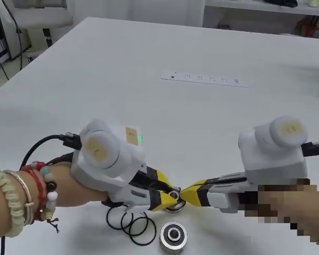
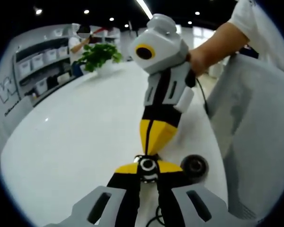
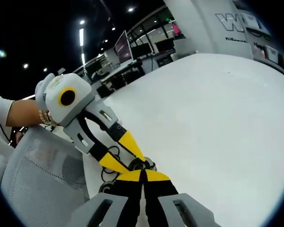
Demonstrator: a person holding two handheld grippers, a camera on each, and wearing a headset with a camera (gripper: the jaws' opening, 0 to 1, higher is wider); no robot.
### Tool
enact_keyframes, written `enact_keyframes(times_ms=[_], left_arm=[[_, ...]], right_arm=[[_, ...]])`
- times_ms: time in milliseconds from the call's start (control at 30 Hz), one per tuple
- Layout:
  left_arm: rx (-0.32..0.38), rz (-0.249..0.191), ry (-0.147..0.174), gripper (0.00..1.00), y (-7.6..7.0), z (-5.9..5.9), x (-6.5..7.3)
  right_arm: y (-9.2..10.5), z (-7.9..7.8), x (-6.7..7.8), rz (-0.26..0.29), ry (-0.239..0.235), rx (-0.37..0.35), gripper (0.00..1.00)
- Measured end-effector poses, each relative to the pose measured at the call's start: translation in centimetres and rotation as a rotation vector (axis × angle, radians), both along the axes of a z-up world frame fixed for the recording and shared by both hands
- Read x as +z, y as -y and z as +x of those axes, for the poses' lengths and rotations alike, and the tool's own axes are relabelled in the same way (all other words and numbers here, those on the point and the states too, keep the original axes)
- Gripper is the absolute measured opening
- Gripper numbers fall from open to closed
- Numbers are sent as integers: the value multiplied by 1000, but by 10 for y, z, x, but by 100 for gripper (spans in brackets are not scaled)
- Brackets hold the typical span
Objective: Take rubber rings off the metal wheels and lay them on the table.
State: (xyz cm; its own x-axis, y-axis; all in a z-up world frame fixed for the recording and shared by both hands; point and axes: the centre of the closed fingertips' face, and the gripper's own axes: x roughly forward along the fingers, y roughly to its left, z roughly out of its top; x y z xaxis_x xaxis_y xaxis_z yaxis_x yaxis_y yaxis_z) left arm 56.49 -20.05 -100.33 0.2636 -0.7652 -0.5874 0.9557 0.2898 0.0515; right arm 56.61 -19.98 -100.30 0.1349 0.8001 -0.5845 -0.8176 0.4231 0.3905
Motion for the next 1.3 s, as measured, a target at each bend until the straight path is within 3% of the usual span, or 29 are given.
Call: enact_keyframes(times_ms=[433, 500, 533, 600, 833, 1033, 1300], left_arm=[[3, -5, -4, 13, 0, 0, 0], [3, -3, -2, 13, 0, 0, 0], [3, -3, -2, 13, 0, 0, 0], [8, -2, 0, 13, 0, 0, 0], [-5, 21, -21, 14, -2, -4, 2], [1, -2, -21, 15, -14, -3, 17], [61, -46, 19, 29, -45, -5, 45]], right_arm=[[-7, -4, 2, 7, 34, 34, 0], [-15, -6, 11, 62, 43, 43, 0], [-15, -6, 11, 48, 39, 39, 0], [-15, -3, 5, -6, 95, 75, 0], [-10, -5, 2, -17, 78, 67, 0], [-9, -3, 4, -20, 84, 56, 0], [-17, -3, 14, 17, 81, 51, 0]])
